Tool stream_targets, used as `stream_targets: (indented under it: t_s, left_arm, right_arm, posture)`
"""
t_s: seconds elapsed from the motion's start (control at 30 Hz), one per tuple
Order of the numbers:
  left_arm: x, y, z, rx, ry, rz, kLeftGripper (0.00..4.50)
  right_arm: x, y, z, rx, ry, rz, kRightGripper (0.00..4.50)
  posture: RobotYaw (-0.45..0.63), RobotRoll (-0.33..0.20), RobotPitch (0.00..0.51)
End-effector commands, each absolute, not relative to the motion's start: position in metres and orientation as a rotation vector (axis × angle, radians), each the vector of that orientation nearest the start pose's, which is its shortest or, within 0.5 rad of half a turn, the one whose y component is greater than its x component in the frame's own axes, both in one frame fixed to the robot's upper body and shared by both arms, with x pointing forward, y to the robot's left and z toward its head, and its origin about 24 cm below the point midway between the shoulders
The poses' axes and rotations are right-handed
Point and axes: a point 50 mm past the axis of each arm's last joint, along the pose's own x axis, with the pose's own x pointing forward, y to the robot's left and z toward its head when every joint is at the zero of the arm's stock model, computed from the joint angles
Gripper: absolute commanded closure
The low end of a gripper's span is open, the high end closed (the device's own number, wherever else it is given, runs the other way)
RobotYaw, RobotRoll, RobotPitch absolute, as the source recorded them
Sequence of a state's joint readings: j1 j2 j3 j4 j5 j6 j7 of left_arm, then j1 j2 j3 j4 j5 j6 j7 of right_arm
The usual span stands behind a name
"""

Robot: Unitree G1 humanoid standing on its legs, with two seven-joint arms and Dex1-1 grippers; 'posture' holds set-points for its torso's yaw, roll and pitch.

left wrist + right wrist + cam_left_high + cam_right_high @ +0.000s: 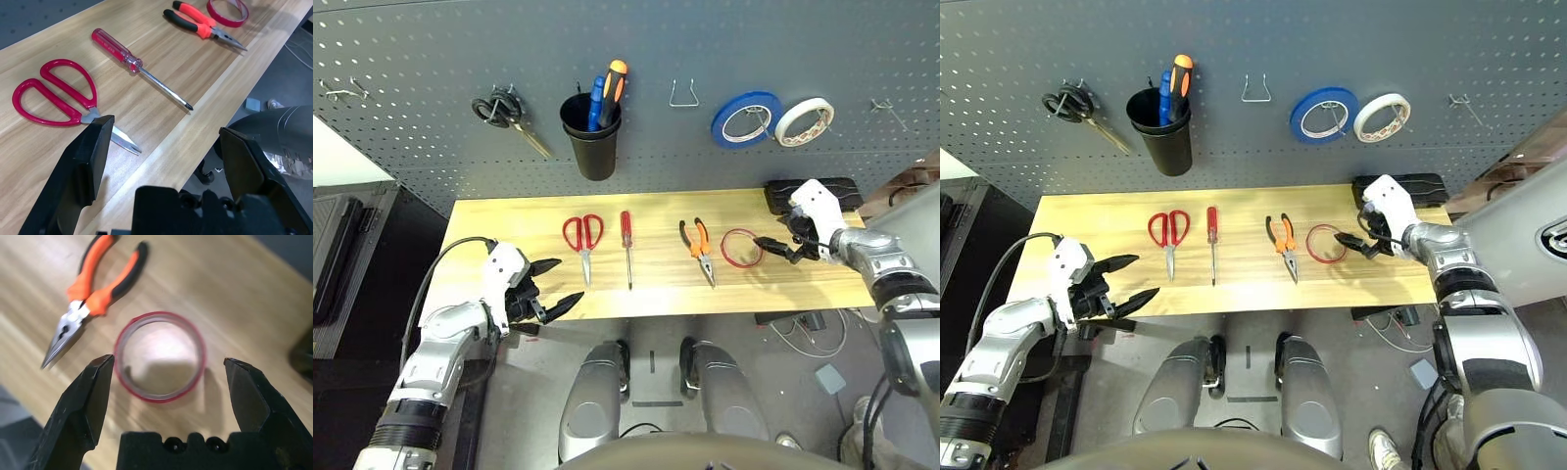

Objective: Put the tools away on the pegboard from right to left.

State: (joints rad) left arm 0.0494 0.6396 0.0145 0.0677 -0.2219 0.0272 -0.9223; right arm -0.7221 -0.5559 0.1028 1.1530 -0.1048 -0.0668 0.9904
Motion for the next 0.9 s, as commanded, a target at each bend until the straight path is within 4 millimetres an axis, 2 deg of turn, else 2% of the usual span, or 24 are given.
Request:
stream_targets:
  t_s: [0.03,0.4,0.43,0.5,0.57,0.77,0.83,0.9]
  left_arm:
    - [0.219,0.241,0.044,0.361,0.349,-0.865,0.03]
    - [0.21,0.24,0.047,0.371,0.364,-0.843,0.03]
    - [0.21,0.24,0.047,0.371,0.365,-0.839,0.01]
    - [0.209,0.24,0.048,0.371,0.366,-0.833,0.0]
    - [0.208,0.24,0.048,0.371,0.369,-0.827,0.0]
    - [0.206,0.239,0.048,0.368,0.367,-0.824,0.0]
    - [0.207,0.237,0.049,0.36,0.352,-0.836,0.0]
    - [0.209,0.233,0.051,0.343,0.313,-0.859,0.0]
  right_arm:
    - [0.323,-0.257,0.025,-0.435,0.744,0.812,0.0]
    - [0.322,-0.235,0.001,-0.601,0.875,0.823,0.0]
    - [0.322,-0.234,-0.001,-0.612,0.886,0.814,0.17]
    - [0.322,-0.233,-0.003,-0.635,0.906,0.792,0.6]
    - [0.321,-0.233,-0.005,-0.641,0.922,0.788,1.26]
    - [0.321,-0.236,-0.005,-0.64,0.902,0.751,3.51]
    - [0.323,-0.24,-0.002,-0.63,0.869,0.731,4.38]
    - [0.323,-0.244,0.001,-0.622,0.839,0.717,4.49]
  posture:
    - [0.16,0.0,0.244]
    - [0.23,0.0,0.276]
    - [0.23,0.0,0.277]
    - [0.24,0.0,0.279]
    - [0.24,0.0,0.279]
    - [0.24,0.0,0.279]
    - [0.24,0.0,0.277]
    - [0.23,0.0,0.273]
